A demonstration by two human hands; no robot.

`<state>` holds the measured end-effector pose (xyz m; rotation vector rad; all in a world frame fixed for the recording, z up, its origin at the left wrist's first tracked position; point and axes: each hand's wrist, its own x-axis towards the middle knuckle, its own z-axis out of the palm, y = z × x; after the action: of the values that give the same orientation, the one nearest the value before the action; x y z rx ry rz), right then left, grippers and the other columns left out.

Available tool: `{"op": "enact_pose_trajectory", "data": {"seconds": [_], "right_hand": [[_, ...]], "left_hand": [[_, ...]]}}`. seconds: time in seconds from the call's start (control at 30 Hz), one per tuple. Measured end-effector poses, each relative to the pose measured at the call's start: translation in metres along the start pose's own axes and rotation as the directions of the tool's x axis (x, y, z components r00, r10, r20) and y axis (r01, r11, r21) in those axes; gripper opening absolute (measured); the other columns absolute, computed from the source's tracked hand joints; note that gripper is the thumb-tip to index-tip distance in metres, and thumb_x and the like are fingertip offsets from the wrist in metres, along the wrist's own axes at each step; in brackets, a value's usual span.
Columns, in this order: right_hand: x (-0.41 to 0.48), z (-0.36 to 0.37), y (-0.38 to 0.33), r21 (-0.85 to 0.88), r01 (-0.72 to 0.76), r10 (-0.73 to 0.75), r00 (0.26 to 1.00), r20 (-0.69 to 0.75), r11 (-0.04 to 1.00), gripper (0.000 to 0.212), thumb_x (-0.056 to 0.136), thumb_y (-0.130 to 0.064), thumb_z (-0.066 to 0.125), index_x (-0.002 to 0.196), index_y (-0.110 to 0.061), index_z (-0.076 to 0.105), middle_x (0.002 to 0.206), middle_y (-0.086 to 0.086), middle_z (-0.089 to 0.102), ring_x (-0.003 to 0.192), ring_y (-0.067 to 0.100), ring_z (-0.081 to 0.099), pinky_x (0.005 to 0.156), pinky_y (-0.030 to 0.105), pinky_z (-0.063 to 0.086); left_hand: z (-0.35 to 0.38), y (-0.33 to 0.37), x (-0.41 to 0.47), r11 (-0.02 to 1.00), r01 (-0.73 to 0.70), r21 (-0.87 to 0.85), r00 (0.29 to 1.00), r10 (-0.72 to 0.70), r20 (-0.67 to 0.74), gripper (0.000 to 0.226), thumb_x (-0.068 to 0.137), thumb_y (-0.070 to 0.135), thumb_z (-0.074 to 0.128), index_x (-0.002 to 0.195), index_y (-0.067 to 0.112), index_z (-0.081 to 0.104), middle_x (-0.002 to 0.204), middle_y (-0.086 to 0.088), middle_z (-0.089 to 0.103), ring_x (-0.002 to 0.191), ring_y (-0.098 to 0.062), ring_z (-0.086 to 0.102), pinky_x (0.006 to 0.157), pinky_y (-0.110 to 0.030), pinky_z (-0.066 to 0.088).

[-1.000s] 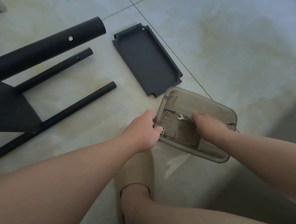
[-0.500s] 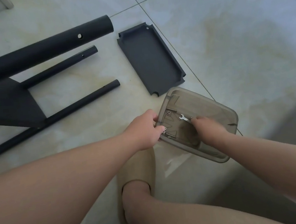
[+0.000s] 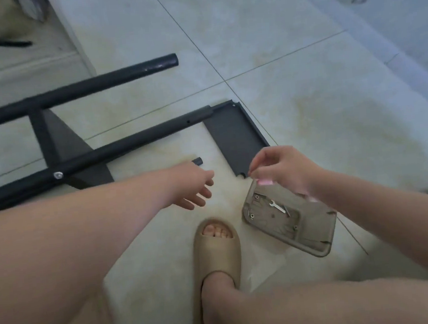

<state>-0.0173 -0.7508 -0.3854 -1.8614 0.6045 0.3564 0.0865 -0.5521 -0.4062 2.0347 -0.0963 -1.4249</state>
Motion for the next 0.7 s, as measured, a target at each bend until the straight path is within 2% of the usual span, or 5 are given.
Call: {"op": "enact_pose_trajectory", "data": {"seconds": [0.1,0.27,0.47,0.6,0.7], "right_hand": [[-0.020,0.020,-0.070,0.013,0.145,-0.146,0.988,0.048,0.989,0.012,0.085,0.005,0.071,0.083,-0.006,0.069,0.068,-0.003,0.070,0.061,0.007,0.063,0.059,0.016,0.050],[-0.048,0.068,-0.166,-0.017,0.337,-0.335,0.939,0.079,0.941,0.017,0.085,0.006,0.069,0.077,-0.009,0.068,0.068,-0.006,0.068,0.063,0.006,0.063,0.062,0.017,0.052],[-0.063,0.144,-0.224,-0.180,0.471,-0.454,0.882,0.129,0.864,0.017,0.085,-0.004,0.073,0.077,-0.017,0.067,0.075,-0.009,0.069,0.066,0.007,0.064,0.061,0.018,0.053],[-0.055,0.181,-0.232,-0.160,0.450,-0.444,0.893,0.072,0.879,0.007,0.088,-0.011,0.072,0.083,-0.010,0.068,0.082,0.007,0.071,0.077,0.027,0.072,0.077,0.041,0.063],[-0.036,0.193,-0.229,-0.309,0.416,-0.422,0.905,0.050,0.855,0.007,0.092,-0.018,0.066,0.086,-0.015,0.068,0.084,0.002,0.072,0.085,0.023,0.071,0.078,0.038,0.059]], "left_hand": [[-0.037,-0.001,-0.040,0.946,0.005,-0.323,1.000,-0.013,-0.021,0.042,0.104,0.043,0.043,0.109,0.009,0.067,0.100,-0.007,0.077,0.084,-0.022,0.076,0.076,-0.034,0.058],[-0.084,-0.012,-0.108,0.687,-0.046,-0.725,0.998,0.065,-0.001,0.054,0.106,0.045,0.039,0.114,-0.001,0.065,0.099,-0.017,0.076,0.085,-0.029,0.076,0.075,-0.039,0.057],[-0.119,-0.048,-0.165,0.507,-0.150,-0.849,0.987,0.122,-0.101,0.062,0.108,0.043,0.030,0.115,-0.008,0.064,0.100,-0.021,0.075,0.089,-0.031,0.075,0.073,-0.038,0.059],[-0.143,-0.075,-0.176,0.431,-0.148,-0.890,0.988,0.024,-0.153,0.052,0.107,0.039,0.035,0.099,-0.001,0.067,0.072,-0.012,0.072,0.061,-0.022,0.070,0.053,-0.024,0.055],[-0.158,-0.096,-0.175,0.475,-0.144,-0.868,0.965,-0.126,-0.228,0.040,0.105,0.033,0.044,0.080,0.008,0.064,0.056,-0.004,0.063,0.045,-0.013,0.055,0.042,-0.018,0.040]]}}
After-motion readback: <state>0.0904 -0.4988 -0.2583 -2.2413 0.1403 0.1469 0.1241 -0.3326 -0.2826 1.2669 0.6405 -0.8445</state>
